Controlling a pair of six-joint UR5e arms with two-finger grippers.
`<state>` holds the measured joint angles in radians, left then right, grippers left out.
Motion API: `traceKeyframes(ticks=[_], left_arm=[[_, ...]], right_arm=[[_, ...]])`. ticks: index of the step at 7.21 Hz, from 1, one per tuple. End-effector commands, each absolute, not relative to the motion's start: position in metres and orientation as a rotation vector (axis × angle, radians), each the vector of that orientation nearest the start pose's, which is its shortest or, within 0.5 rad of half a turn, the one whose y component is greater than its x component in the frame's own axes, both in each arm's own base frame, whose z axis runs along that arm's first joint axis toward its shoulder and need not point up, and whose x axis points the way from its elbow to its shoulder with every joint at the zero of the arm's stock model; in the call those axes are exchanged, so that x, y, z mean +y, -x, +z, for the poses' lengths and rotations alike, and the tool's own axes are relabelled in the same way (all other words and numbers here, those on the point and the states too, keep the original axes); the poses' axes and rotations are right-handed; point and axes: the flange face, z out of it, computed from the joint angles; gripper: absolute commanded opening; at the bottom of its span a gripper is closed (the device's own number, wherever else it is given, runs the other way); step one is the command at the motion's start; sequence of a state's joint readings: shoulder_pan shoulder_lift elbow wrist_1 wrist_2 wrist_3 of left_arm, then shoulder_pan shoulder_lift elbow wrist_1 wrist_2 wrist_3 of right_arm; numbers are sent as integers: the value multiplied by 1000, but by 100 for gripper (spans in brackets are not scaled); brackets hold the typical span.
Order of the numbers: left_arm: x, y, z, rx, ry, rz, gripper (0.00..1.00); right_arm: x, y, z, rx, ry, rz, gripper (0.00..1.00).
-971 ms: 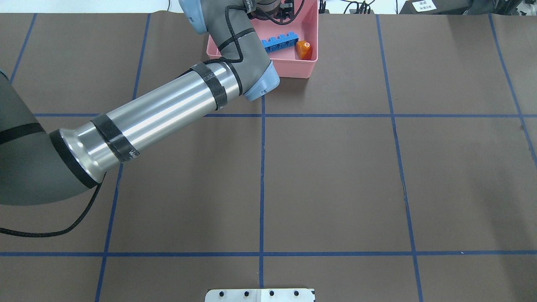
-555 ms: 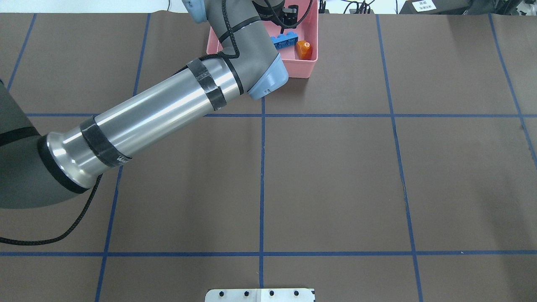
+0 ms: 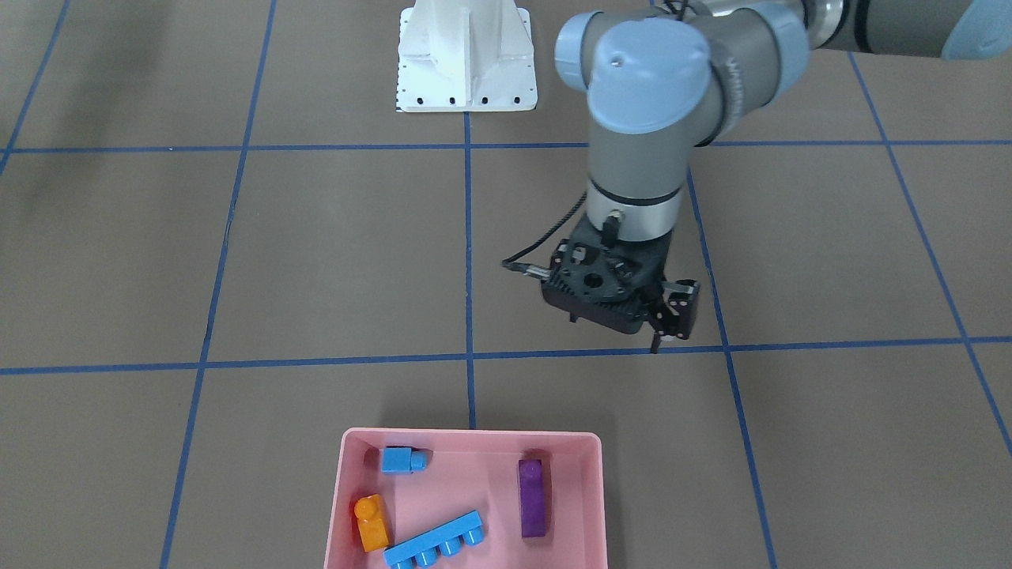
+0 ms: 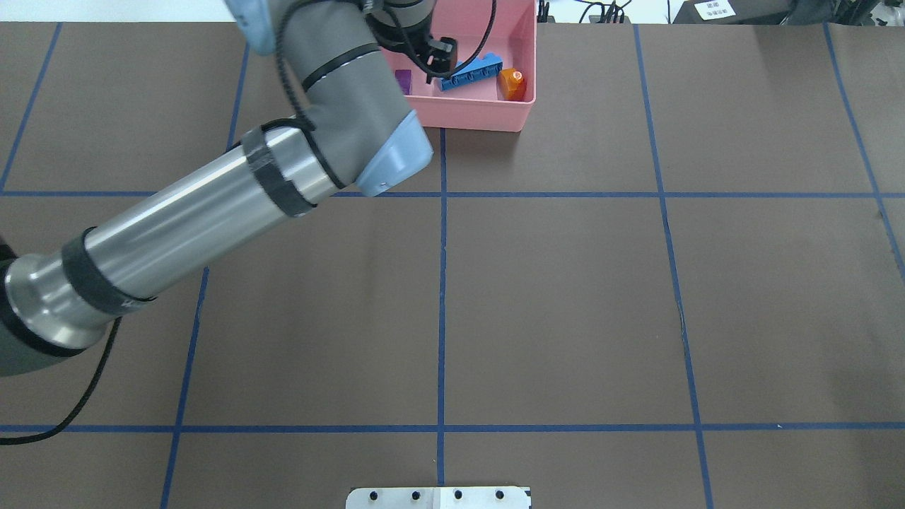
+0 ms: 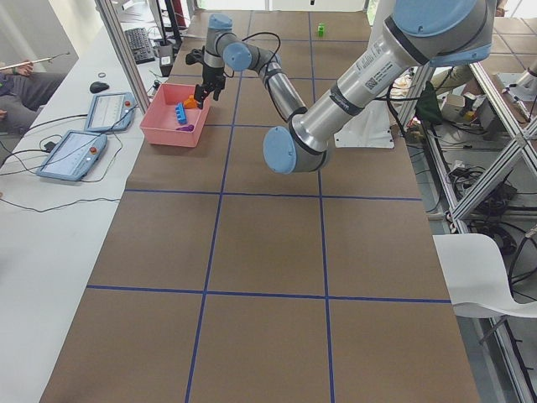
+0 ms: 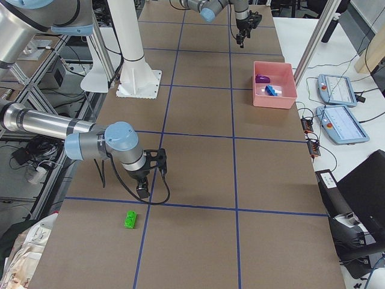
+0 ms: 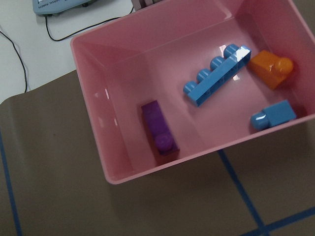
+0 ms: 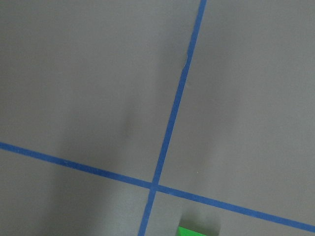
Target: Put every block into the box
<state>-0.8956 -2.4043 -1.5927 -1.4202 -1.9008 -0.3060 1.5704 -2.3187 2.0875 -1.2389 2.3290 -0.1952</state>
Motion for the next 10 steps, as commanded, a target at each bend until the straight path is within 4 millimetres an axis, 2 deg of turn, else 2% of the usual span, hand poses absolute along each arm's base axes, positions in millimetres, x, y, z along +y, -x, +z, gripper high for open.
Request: traceKeyframes(ticks=[1, 3, 5, 6, 7, 8, 9, 10], left_arm=[[-616, -305, 213, 600, -473, 560, 100], [-617, -305, 216, 593, -473, 557, 100], [-613, -303, 246, 590, -452, 575, 100], [-611, -302, 252, 587, -454, 585, 100], [-610, -302, 252, 588, -456, 586, 100], [-610, -301, 253, 587, -454, 585, 100], [-609, -301, 254, 587, -454, 585, 100], [-608, -300, 253, 588, -457, 586, 100]], right_arm=[[-180, -65, 654, -726, -213, -443, 100], [-169, -65, 676, -720, -251, -640, 99], [-161, -61, 699, -741, -213, -674, 98], [-160, -57, 704, -749, -196, -700, 98], [-155, -52, 720, -770, -154, -710, 99], [-152, -47, 727, -826, -138, -686, 99], [-153, -45, 726, -849, -88, -546, 99], [-167, -44, 713, -832, -136, -410, 99]])
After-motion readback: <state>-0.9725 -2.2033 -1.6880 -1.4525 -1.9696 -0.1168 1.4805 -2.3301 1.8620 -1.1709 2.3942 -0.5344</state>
